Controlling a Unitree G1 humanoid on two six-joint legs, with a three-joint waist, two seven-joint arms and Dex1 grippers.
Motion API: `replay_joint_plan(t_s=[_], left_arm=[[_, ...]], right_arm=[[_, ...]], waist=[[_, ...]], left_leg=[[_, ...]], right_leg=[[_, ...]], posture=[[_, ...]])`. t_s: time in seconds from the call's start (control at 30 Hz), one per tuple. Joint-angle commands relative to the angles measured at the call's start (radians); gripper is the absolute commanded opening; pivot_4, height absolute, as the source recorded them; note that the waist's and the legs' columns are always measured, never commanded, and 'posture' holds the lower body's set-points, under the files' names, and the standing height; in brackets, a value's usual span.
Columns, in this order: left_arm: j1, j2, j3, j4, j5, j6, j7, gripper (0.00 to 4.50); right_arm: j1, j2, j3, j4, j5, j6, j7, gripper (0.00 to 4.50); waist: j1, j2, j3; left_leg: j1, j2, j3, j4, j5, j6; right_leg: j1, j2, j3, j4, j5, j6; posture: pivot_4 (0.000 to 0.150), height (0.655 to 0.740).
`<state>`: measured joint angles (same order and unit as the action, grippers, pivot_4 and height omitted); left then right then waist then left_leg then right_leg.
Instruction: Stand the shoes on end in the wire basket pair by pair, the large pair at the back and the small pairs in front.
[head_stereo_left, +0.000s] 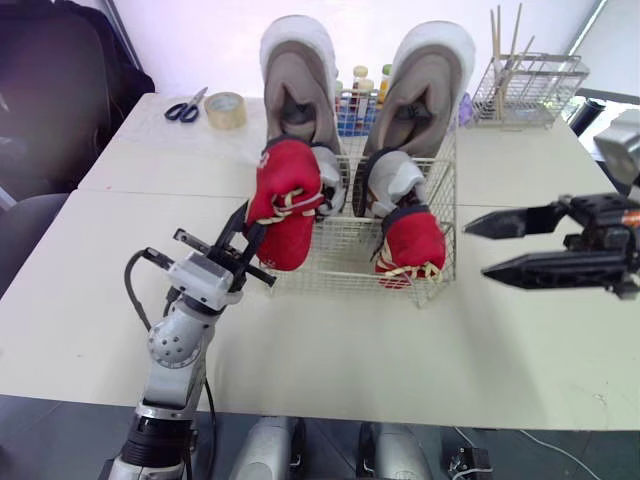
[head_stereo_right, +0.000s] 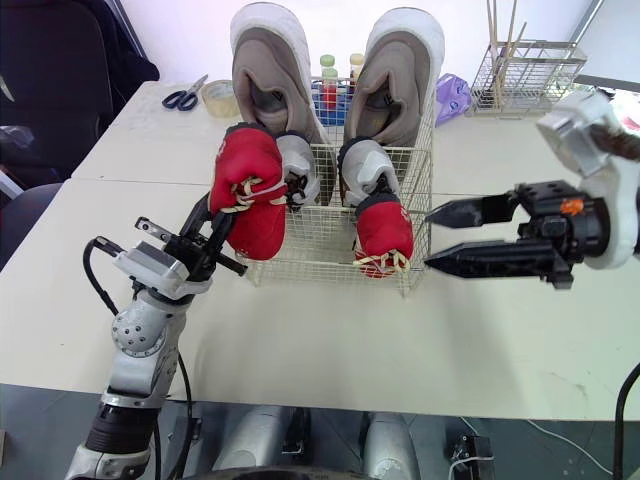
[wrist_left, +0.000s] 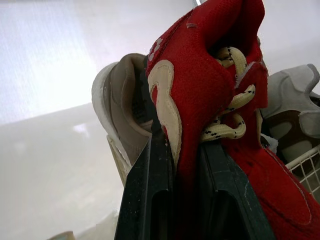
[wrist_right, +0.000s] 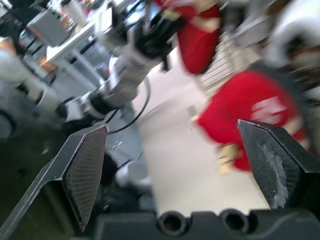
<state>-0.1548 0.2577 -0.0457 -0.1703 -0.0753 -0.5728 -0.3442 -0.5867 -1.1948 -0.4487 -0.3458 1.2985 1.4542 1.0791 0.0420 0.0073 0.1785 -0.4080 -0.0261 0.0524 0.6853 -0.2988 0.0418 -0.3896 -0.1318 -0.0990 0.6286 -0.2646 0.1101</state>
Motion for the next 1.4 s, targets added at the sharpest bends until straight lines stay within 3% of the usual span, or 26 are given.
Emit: replay_joint_plan(t_s=[0.03, 0.3, 0.6, 0.77, 1.0, 1.1, 1.27, 1.4], left_arm=[[-0.036, 0.000, -0.013, 0.070, 0.074, -0.035, 0.008, 0.43], [-0.003, -0.006, -0.039, 0.040, 0.097, -0.039, 0.012, 0.43], [0.000, -0.029, -0.055, 0.029, 0.112, -0.011, 0.034, 0.43], [0.034, -0.037, -0.045, 0.102, 0.058, 0.020, 0.025, 0.43], [0.110, -0.009, -0.021, -0.011, -0.007, 0.190, 0.020, 0.43], [0.166, 0.007, -0.015, -0.085, -0.050, 0.264, 0.010, 1.39], [0.201, 0.032, 0.017, -0.153, -0.082, 0.346, 0.002, 3.89], [0.252, 0.072, 0.058, -0.232, -0.099, 0.399, -0.009, 3.89]], right_arm=[[0.046, 0.012, -0.060, -0.026, 0.107, 0.015, -0.095, 4.50], [0.108, -0.010, -0.053, -0.016, 0.250, -0.022, -0.206, 4.50], [0.093, -0.005, 0.016, -0.007, 0.263, -0.095, -0.249, 4.50], [0.095, -0.001, 0.037, -0.009, 0.270, -0.127, -0.265, 4.50], [0.134, -0.010, 0.027, -0.040, 0.292, -0.141, -0.276, 4.50], [0.138, -0.035, 0.012, -0.063, 0.310, -0.147, -0.263, 4.50], [0.168, -0.007, 0.024, -0.085, 0.292, -0.188, -0.270, 4.50], [0.202, 0.017, 0.031, -0.092, 0.271, -0.218, -0.261, 4.50]], waist=[[0.003, -0.001, 0.000], [0.001, 0.000, -0.001], [-0.001, -0.001, 0.000], [-0.002, 0.000, 0.000], [-0.003, 0.000, -0.001], [-0.007, 0.002, -0.001], [0.001, 0.001, -0.001], [-0.005, 0.002, -0.001]], left_leg=[[0.000, 0.000, 0.000, 0.000, 0.000, 0.001], [0.000, 0.000, 0.000, 0.001, -0.001, 0.001], [-0.001, 0.000, 0.000, 0.001, -0.001, 0.002], [-0.001, 0.000, 0.000, 0.001, -0.002, 0.003], [-0.001, 0.000, 0.000, 0.001, -0.003, 0.005], [-0.001, 0.000, -0.001, 0.000, -0.003, 0.005], [-0.001, 0.000, -0.002, 0.000, -0.004, 0.007], [-0.001, 0.000, -0.002, 0.000, -0.004, 0.007]], right_leg=[[0.000, 0.000, 0.000, 0.000, 0.000, 0.000], [0.001, 0.000, -0.001, 0.000, 0.001, 0.000], [0.000, 0.000, -0.001, -0.001, 0.001, 0.000], [0.000, 0.000, -0.001, -0.001, 0.001, 0.000], [0.000, 0.000, -0.001, -0.001, 0.001, 0.000], [0.000, 0.000, -0.001, -0.002, 0.001, 0.000], [0.001, 0.000, -0.002, -0.002, 0.001, -0.001], [0.001, 0.000, -0.002, -0.004, 0.001, -0.001]], posture=[[0.150, 0.7400], [0.150, 0.7400], [0.150, 0.7400], [0.150, 0.7400], [0.150, 0.7400], [0.150, 0.7400], [0.150, 0.7400], [0.150, 0.7400]])
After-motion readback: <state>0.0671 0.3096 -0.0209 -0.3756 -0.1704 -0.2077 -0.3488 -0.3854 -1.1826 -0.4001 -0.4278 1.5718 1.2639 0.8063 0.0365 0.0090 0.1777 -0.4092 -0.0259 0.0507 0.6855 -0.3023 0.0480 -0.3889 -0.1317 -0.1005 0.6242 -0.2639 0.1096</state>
